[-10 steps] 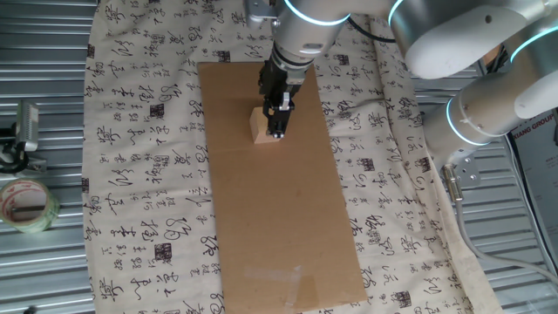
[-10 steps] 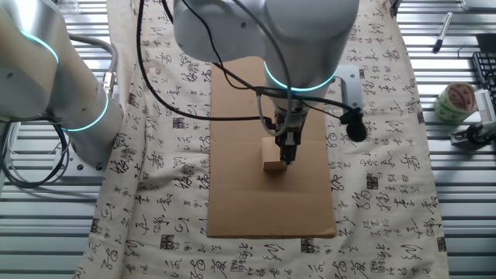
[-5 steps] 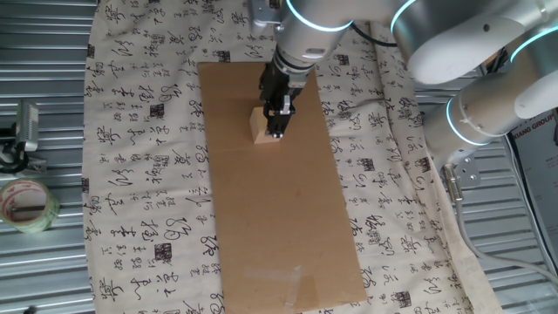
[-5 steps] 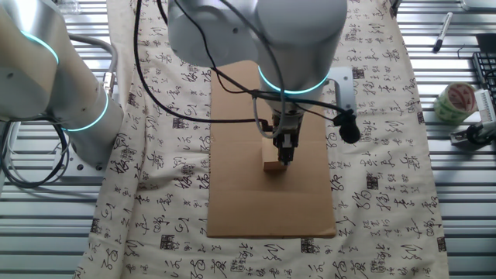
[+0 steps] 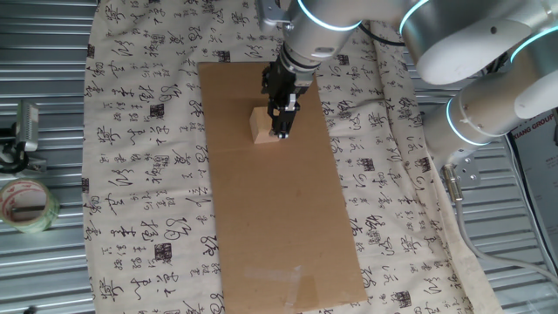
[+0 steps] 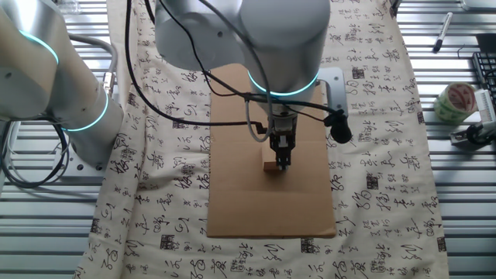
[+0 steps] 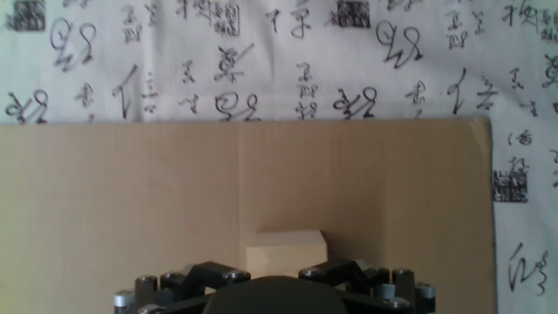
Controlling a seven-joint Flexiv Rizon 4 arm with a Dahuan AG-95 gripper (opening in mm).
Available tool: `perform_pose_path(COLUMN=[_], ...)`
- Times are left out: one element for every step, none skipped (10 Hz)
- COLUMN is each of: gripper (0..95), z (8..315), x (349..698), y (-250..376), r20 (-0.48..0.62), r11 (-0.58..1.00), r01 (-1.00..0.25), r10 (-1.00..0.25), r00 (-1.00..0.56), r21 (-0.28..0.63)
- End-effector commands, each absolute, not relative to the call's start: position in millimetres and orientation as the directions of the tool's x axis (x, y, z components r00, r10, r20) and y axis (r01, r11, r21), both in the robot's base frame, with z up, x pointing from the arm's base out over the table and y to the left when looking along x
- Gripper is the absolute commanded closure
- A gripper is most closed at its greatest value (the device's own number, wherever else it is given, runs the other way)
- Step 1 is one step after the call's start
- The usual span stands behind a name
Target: Hold a small block with the gripper and sweep it from left to right on the table
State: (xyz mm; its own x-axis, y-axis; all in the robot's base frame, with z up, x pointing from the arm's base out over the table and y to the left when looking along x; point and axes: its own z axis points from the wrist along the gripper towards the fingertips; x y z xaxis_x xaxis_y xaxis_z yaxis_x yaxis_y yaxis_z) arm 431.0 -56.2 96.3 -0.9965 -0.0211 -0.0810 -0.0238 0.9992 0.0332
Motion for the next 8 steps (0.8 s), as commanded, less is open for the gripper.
perform_pose_path(gripper=[0.0,0.0,0.0,0.0,0.0,0.0,0.0,0.0], z=[96.1,96.1,96.1,96.1,96.1,96.1,96.3,96.4], x=[431.4,431.4,431.3,430.7,430.3,429.9,429.5,429.3], y=[-56.1,-56.1,-56.1,-55.9,-55.6,-55.4,-55.4,-55.5], r20=[-0.08,-0.08,-0.08,-0.08,-0.08,-0.08,-0.08,-0.08], r11=[0.999,0.999,0.999,0.999,0.999,0.999,0.999,0.999], r01=[-0.02,-0.019,-0.017,-0.015,-0.014,-0.012,-0.01,-0.007], r10=[-0.017,-0.016,-0.014,-0.012,-0.01,-0.008,-0.007,-0.004], r00=[-0.997,-0.997,-0.997,-0.997,-0.997,-0.997,-0.997,-0.997], r21=[0.036,0.039,0.04,0.042,0.042,0.041,0.039,0.039])
